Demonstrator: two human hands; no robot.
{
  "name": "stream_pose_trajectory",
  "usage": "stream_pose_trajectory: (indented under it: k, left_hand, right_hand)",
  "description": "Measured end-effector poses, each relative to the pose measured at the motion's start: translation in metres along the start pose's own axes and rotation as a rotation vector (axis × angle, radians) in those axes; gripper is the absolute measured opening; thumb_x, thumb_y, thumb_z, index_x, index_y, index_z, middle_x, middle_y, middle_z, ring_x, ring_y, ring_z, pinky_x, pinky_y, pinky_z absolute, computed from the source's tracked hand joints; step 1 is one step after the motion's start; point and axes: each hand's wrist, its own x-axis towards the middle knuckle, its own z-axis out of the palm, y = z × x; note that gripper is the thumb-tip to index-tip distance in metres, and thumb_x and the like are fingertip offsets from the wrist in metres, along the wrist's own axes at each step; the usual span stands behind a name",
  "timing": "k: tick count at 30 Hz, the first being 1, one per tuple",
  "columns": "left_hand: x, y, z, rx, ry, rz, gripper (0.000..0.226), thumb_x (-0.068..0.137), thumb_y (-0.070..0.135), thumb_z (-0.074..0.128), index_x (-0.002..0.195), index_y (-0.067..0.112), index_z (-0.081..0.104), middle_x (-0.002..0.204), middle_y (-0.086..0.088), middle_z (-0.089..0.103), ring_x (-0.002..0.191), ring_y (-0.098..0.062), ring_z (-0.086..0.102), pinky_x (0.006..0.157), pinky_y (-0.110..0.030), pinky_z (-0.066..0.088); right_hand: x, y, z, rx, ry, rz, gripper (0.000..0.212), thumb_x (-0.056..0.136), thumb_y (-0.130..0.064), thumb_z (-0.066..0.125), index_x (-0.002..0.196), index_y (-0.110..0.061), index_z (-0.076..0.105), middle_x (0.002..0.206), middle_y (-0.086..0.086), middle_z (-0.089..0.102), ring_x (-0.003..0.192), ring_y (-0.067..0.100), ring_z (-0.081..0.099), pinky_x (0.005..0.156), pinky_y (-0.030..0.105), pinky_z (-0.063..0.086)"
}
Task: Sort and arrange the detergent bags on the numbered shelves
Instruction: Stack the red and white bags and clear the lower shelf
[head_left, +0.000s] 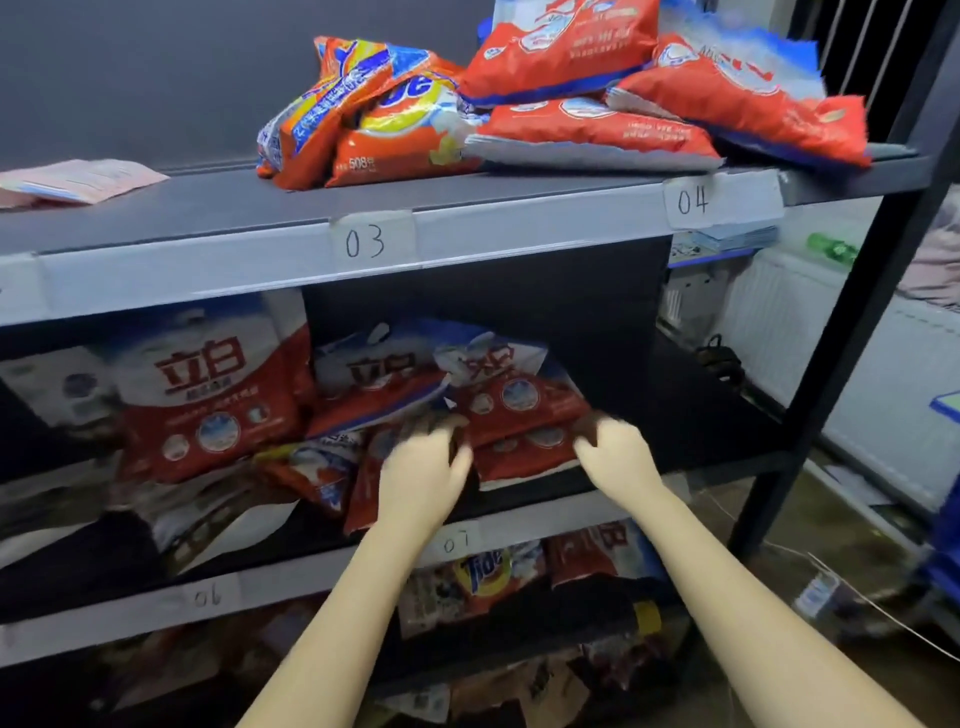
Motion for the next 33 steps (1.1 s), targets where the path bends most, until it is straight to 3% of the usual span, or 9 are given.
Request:
stream_pose_trajectory:
  k: [5, 11, 15, 18, 21, 23, 25, 29, 33]
  left_hand:
    - [-0.010, -0.053, 0.020, -0.183, 0.135, -0.094, 0.045, 0.087, 0.039, 0.038, 0.110, 0.010, 0.065, 0.111, -0.009, 0.063, 0.105, -0.027, 0.056, 0.082, -0.027, 0.043]
    - [-0.009, -0.101, 0.041, -0.179, 0.004, -0.287, 0.032, 0.097, 0.025, 0.047, 0.124, 0.011, 0.059, 0.132, -0.010, 0.055, 0.125, -0.029, 0.048, 0.101, -0.032, 0.037]
    - [-0.008, -0.113, 0.062, -0.160, 0.017, -0.316, 0.034, 0.087, 0.021, 0.050, 0.110, 0.001, 0.066, 0.122, -0.022, 0.059, 0.112, -0.044, 0.056, 0.092, -0.049, 0.044]
    - [-0.006, -0.112, 0.068, -0.182, 0.020, -0.350, 0.032, 0.086, 0.017, 0.052, 0.110, -0.001, 0.063, 0.121, -0.025, 0.058, 0.108, -0.044, 0.058, 0.081, -0.049, 0.052]
    - [-0.004, -0.112, 0.066, -0.208, -0.005, -0.396, 0.039, 0.090, 0.022, 0.047, 0.120, 0.001, 0.058, 0.131, -0.024, 0.051, 0.119, -0.043, 0.050, 0.090, -0.047, 0.047]
    - [-0.006, -0.113, 0.063, -0.245, -0.004, -0.427, 0.047, 0.090, 0.030, 0.037, 0.127, 0.006, 0.054, 0.135, -0.020, 0.048, 0.124, -0.039, 0.044, 0.096, -0.046, 0.042]
    - [-0.006, -0.112, 0.061, -0.307, 0.003, -0.438, 0.040, 0.095, 0.020, 0.042, 0.132, 0.010, 0.050, 0.141, -0.016, 0.044, 0.129, -0.034, 0.039, 0.103, -0.041, 0.036]
    - [-0.009, -0.096, 0.051, -0.522, 0.001, -0.546, 0.036, 0.098, 0.018, 0.044, 0.134, 0.016, 0.049, 0.143, -0.006, 0.042, 0.134, -0.023, 0.034, 0.105, -0.023, 0.025]
    - [-0.011, -0.079, 0.036, -0.862, -0.055, -0.602, 0.046, 0.092, 0.040, 0.052, 0.133, 0.022, 0.050, 0.137, 0.002, 0.050, 0.126, -0.017, 0.046, 0.106, -0.032, 0.035]
  right_hand:
    - [0.017, -0.017, 0.060, 0.034, -0.208, -0.116, 0.030, 0.095, -0.015, 0.047, 0.123, -0.007, 0.057, 0.120, 0.007, 0.059, 0.110, 0.028, 0.055, 0.090, 0.029, 0.043]
    - [0.016, -0.064, 0.122, 0.155, -0.253, -0.240, 0.030, 0.090, -0.022, 0.057, 0.118, -0.011, 0.056, 0.114, 0.005, 0.058, 0.108, 0.023, 0.055, 0.086, 0.027, 0.043]
    - [0.009, -0.080, 0.160, 0.300, -0.208, -0.073, 0.056, 0.084, -0.034, 0.066, 0.132, -0.013, 0.046, 0.125, 0.003, 0.050, 0.116, 0.020, 0.045, 0.093, 0.026, 0.036]
    - [0.013, -0.090, 0.186, 0.295, -0.092, 0.035, 0.042, 0.088, -0.035, 0.060, 0.122, -0.011, 0.052, 0.117, 0.003, 0.054, 0.110, 0.025, 0.046, 0.094, 0.032, 0.033]
    - [0.013, -0.100, 0.190, 0.624, -0.007, 0.140, 0.015, 0.095, -0.013, 0.049, 0.107, -0.015, 0.057, 0.104, -0.001, 0.059, 0.101, 0.022, 0.056, 0.083, 0.029, 0.040]
    - [0.013, -0.104, 0.179, 0.778, 0.034, 0.189, 0.024, 0.097, -0.009, 0.043, 0.115, -0.017, 0.057, 0.100, -0.006, 0.058, 0.094, 0.013, 0.055, 0.081, 0.024, 0.038]
    - [0.015, -0.104, 0.167, 0.895, 0.046, 0.231, 0.020, 0.099, -0.012, 0.042, 0.108, -0.021, 0.057, 0.094, -0.012, 0.057, 0.090, 0.009, 0.053, 0.081, 0.023, 0.038]
    - [0.012, -0.101, 0.145, 1.119, 0.077, 0.320, 0.013, 0.097, -0.018, 0.049, 0.088, -0.023, 0.057, 0.090, -0.005, 0.064, 0.095, 0.021, 0.062, 0.088, 0.033, 0.047]
    - [-0.010, -0.094, 0.101, 1.205, 0.031, 0.240, 0.012, 0.095, -0.016, 0.051, 0.092, -0.016, 0.063, 0.087, 0.004, 0.070, 0.087, 0.025, 0.067, 0.082, 0.039, 0.051]
